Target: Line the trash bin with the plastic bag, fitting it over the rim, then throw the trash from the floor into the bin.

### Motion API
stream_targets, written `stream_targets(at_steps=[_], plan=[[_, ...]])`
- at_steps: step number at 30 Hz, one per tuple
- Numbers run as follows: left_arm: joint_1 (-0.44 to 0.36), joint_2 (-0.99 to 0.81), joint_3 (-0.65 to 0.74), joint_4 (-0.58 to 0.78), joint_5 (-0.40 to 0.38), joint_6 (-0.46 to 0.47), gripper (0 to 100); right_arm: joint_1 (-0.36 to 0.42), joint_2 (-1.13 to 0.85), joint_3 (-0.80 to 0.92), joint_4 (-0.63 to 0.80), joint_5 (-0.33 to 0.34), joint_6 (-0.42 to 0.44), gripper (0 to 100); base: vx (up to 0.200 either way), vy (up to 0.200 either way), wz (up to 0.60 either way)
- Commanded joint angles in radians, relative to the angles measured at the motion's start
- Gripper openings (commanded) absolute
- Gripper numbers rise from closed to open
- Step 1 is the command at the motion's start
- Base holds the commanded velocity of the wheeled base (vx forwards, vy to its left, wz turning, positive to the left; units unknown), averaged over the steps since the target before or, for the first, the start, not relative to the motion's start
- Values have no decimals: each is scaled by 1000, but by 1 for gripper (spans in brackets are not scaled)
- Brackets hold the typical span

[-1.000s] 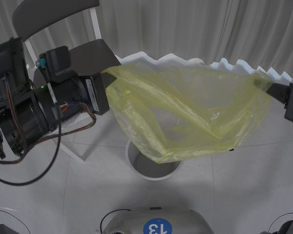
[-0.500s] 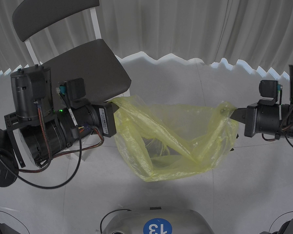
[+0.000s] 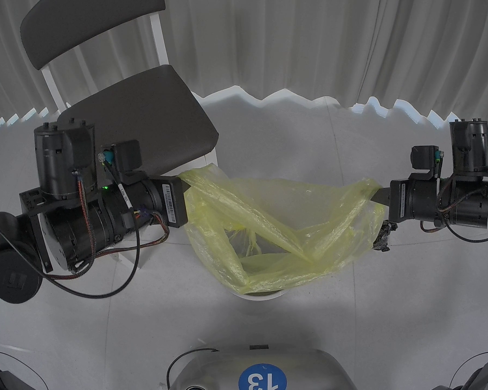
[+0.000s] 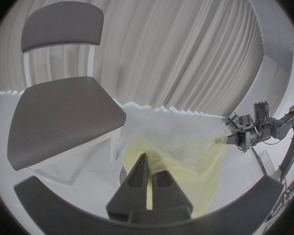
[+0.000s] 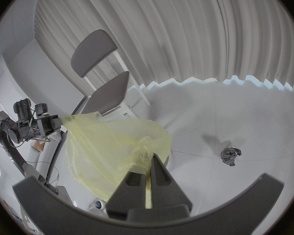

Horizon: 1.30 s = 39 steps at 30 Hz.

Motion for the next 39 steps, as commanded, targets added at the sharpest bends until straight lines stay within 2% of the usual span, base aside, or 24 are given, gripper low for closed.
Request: stream_targets(at_steps=[1,3,8,16,22,28,33,39], plan=[[3,2,0,-1,-4,0,0,-61,32,7,5,28,0,0,0,0,0],[3,-5,0,-1,-4,0,0,-84,31,14,6,51,0,0,0,0,0],[3,-3,-9,-2,-10,-5,0,-112,32,32,3,61,-2,0,0,0,0],[33,23,-26,-2,-16,-20,0,-116,83,43,-4,76,1,0,0,0,0],[33,66,-35,-12,-22,-109,0,-126,118,44,-6,90,1,0,0,0,0],[33,137,-37,-38,-48,-155,0,-166,152,58,-18,99,3,0,0,0,0],[34,224,-35,-121,-48,-160,0,-199,206,95,-81,157,1,0,0,0,0],[57,288,-45,-125,-86,-161,0,-216,304,110,-181,195,17,0,0,0,0]])
